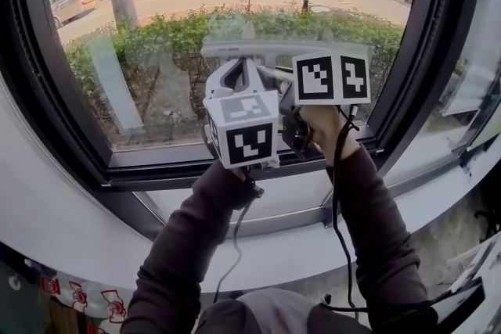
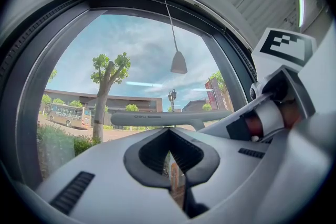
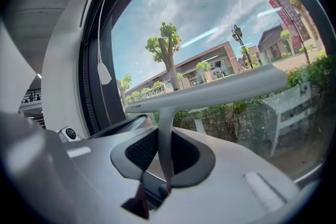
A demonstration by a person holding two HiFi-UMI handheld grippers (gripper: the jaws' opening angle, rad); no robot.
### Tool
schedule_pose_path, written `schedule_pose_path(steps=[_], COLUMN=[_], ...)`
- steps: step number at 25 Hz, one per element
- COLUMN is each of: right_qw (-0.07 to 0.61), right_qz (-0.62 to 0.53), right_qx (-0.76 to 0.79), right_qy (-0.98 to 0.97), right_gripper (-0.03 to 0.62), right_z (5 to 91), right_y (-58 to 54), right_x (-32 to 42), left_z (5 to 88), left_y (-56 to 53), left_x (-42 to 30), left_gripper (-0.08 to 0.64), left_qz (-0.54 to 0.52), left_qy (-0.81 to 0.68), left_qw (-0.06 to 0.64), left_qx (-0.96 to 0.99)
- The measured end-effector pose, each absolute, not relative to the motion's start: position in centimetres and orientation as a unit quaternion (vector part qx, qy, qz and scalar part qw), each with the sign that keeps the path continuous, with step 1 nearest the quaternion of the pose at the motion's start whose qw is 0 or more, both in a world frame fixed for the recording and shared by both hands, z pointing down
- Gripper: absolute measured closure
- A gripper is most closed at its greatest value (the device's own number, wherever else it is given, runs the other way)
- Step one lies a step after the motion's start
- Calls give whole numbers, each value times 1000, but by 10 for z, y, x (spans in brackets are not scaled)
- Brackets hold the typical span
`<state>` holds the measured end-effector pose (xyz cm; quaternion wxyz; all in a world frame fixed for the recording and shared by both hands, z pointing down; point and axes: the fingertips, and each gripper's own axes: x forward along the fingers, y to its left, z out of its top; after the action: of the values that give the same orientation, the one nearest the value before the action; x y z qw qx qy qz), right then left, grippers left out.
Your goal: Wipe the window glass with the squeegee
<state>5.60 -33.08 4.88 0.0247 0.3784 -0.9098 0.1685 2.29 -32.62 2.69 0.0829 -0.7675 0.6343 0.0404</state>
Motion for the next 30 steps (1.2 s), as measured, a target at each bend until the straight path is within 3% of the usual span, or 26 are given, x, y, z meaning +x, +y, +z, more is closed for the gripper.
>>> schedule_pose_path(steps=[30], right_qw=[55], right_qz=[232], right_qx=[348], right_qy=[-907], right_gripper=[537], right_z=[95], right_y=[-321], right_x=[44], left_z=[64], left_y=[-318], left_x=[13], left_gripper=[561], left_qz=[4], left_qy=[652], left_qw=[48], left_qx=[-756])
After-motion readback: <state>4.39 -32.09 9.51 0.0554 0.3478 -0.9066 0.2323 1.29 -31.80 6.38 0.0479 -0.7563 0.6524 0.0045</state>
